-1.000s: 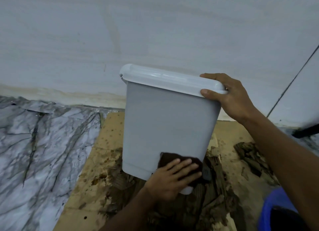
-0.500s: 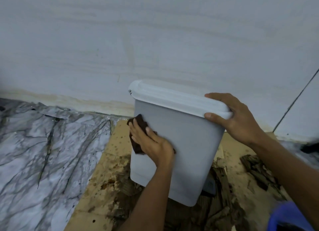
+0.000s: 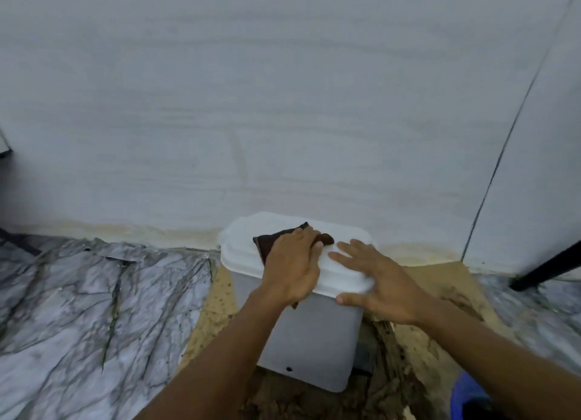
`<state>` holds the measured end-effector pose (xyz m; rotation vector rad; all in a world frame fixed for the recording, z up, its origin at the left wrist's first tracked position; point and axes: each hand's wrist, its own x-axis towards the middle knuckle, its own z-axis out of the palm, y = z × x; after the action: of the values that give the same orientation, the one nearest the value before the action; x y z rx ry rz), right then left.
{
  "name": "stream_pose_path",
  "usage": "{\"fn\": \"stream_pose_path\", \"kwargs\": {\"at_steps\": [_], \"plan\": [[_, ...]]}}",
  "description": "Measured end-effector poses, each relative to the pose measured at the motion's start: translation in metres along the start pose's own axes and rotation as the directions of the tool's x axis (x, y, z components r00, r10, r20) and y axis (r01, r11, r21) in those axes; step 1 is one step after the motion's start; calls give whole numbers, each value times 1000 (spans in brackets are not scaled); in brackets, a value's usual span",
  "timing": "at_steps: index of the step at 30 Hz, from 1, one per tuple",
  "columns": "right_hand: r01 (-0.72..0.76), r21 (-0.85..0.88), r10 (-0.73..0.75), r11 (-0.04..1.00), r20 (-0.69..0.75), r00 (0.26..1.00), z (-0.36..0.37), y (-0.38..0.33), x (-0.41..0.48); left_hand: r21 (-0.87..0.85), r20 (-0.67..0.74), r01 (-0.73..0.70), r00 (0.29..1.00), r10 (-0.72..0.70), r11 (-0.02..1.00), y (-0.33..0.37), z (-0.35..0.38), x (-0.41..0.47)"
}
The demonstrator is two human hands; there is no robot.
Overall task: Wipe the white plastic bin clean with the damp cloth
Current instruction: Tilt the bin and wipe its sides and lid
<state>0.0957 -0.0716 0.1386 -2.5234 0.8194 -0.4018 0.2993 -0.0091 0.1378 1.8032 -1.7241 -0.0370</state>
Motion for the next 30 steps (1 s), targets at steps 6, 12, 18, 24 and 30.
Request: {"fn": "stream_pose_path", "kwargs": {"at_steps": [6, 12, 18, 24, 30], "plan": [[59, -275, -57, 960, 15, 998, 14, -20, -33, 76, 304, -5, 953, -19, 997, 3, -17, -22], [69, -267, -62, 961, 36, 997, 7, -16, -48, 182, 287, 123, 942, -173, 976, -30, -45, -17], [86, -210, -93, 974, -24, 995, 6, -6, -53, 128, 129, 233, 960, -249, 964, -72, -64, -15], [105, -120, -117, 987, -95, 989, -13, 13, -80, 113, 119, 129, 983, -143, 985, -41, -70, -14], [-4, -106, -16, 994, -188, 982, -43, 45, -115, 165, 160, -69, 986, 42, 984, 21, -68, -27]]}}
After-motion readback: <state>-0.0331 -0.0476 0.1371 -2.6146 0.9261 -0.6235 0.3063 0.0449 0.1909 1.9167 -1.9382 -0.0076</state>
